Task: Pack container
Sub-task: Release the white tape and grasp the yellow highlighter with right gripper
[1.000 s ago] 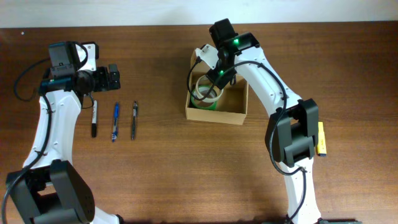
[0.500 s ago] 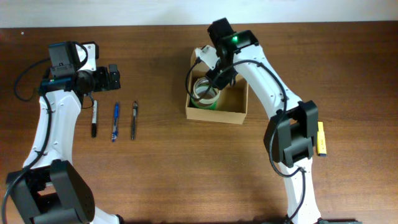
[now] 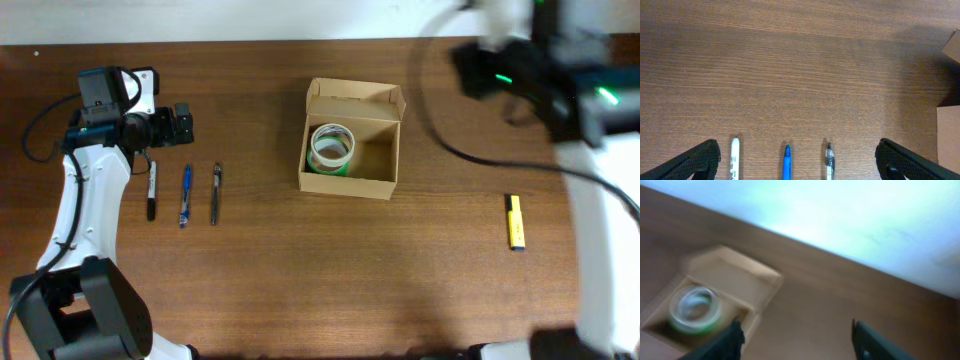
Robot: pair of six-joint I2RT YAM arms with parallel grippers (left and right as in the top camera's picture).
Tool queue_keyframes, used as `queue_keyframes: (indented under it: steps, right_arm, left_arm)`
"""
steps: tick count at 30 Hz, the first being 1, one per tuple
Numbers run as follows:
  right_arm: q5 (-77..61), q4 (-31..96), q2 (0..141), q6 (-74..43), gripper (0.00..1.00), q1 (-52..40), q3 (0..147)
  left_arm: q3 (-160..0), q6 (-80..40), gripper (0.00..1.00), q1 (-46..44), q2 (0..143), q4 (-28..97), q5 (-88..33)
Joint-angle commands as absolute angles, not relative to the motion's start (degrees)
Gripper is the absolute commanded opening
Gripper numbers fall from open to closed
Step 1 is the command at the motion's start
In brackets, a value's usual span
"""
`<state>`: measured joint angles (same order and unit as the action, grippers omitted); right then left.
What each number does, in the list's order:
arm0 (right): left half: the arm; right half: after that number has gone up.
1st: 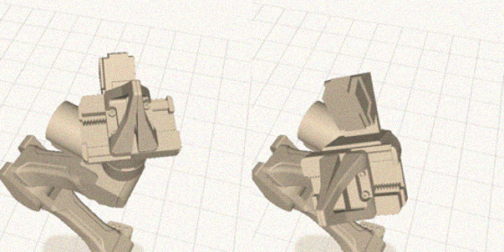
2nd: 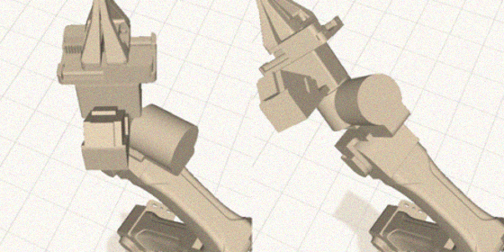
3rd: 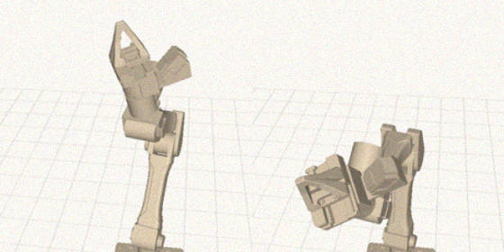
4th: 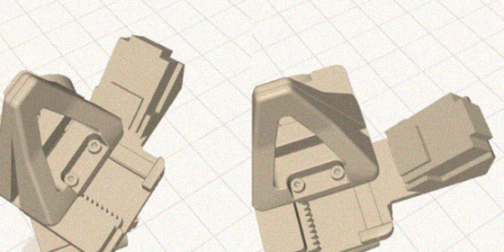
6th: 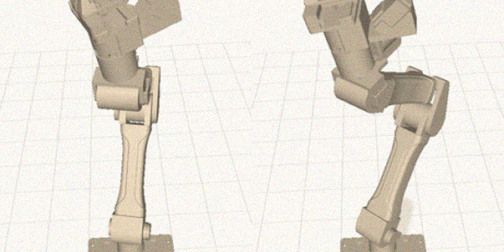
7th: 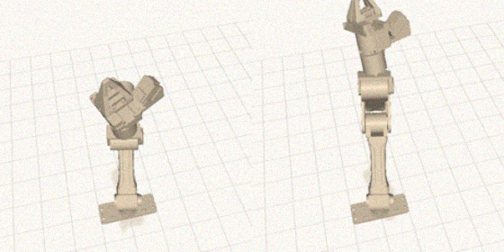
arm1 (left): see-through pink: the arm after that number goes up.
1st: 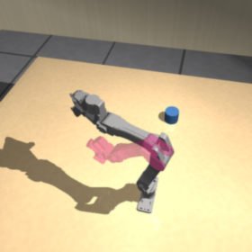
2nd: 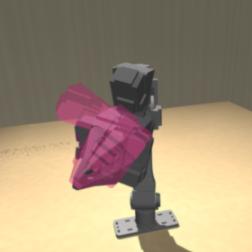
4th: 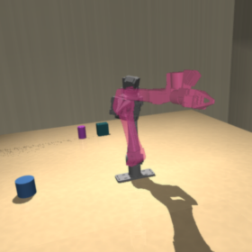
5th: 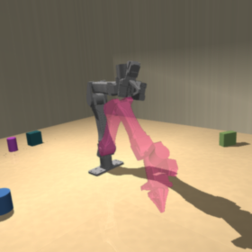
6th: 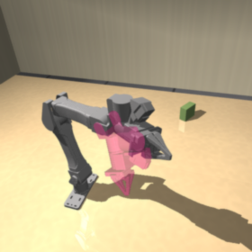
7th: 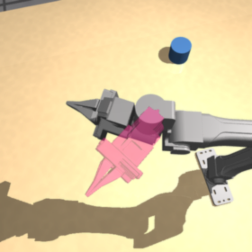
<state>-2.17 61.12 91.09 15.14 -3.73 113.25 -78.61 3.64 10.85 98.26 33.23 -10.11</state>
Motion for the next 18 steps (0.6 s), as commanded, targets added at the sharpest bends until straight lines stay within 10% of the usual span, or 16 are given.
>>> queue_keyframes:
  steps: [1, 18]
  right_arm:
    - [-1.4, 59.2, 85.0, 13.4, 0.74, 3.9, 96.5]
    - [-3.8, 49.6, 89.7, 14.7, 0.76, 22.2, 64.4]
  left_arm:
    - [-79.7, 4.4, 0.99, 11.0, 98.4, 33.2, -10.7]
    - [-79.7, 4.3, 1.0, 11.0, 98.4, 33.3, -10.7]
